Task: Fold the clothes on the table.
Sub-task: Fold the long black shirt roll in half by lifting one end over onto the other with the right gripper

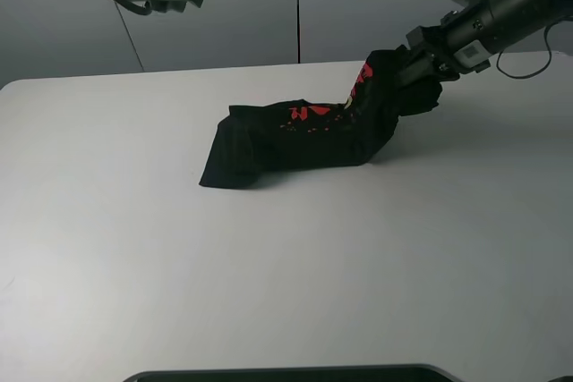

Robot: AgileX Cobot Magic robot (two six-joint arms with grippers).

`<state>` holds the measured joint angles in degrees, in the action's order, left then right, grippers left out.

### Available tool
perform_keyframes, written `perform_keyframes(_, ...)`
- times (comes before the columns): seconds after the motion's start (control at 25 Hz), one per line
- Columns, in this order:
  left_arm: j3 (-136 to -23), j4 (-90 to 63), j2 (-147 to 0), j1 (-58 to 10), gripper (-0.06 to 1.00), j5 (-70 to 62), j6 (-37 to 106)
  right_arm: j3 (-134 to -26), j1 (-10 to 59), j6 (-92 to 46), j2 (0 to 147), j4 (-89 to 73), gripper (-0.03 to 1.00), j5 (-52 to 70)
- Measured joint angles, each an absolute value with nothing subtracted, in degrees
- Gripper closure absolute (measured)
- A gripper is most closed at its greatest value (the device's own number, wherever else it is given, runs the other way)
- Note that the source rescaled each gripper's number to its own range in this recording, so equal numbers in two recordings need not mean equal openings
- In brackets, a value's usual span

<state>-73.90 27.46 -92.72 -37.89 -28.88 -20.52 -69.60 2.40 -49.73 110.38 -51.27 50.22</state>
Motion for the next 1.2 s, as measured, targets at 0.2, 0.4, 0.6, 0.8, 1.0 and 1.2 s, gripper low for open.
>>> perform_keyframes(0.2,-73.9,27.13,-86.79,-37.89,0.44,-28.04,-20.52,-69.6,12.25,-49.94,110.38,-55.56,0.89,46.61)
perform_keyframes(0.4,-73.9,26.94,-83.17,-37.89,0.44,-29.29,-20.52,-69.6,20.68,-49.97,111.18,-60.76,0.89,37.07)
perform_keyframes(0.6,-73.9,25.65,-81.82,-37.86,0.44,-29.39,-20.52,-70.62,25.93,-52.43,114.15,-68.39,0.89,29.65)
perform_keyframes(0.8,-73.9,23.91,-81.7,-37.86,0.44,-29.5,-20.41,-73.83,27.5,-53.12,117.06,-71.01,0.89,27.92)
perform_keyframes(1.0,-73.9,18.91,-81.7,-38.22,0.44,-29.25,-17.01,-74.9,27.63,-53.22,118.89,-72.72,0.89,27.06)
perform_keyframes(1.2,-73.9,16.08,-81.7,-39.39,0.44,-29.44,-12.79,-74.9,27.96,-53.1,119.89,-72.26,0.89,25.6)
